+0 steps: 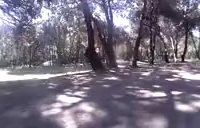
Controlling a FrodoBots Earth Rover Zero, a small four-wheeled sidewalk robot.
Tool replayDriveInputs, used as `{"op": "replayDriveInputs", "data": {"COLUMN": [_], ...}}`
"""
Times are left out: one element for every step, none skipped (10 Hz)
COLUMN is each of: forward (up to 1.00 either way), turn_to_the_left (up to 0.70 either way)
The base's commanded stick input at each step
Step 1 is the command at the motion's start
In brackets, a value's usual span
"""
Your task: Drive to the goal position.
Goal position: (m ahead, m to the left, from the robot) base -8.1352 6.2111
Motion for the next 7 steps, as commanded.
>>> {"op": "replayDriveInputs", "data": {"forward": [0.00,0.00,0.00,0.00,0.00,0.00,0.00], "turn_to_the_left": [0.85,0.85,0.85,0.85,0.85,0.85,0.85]}}
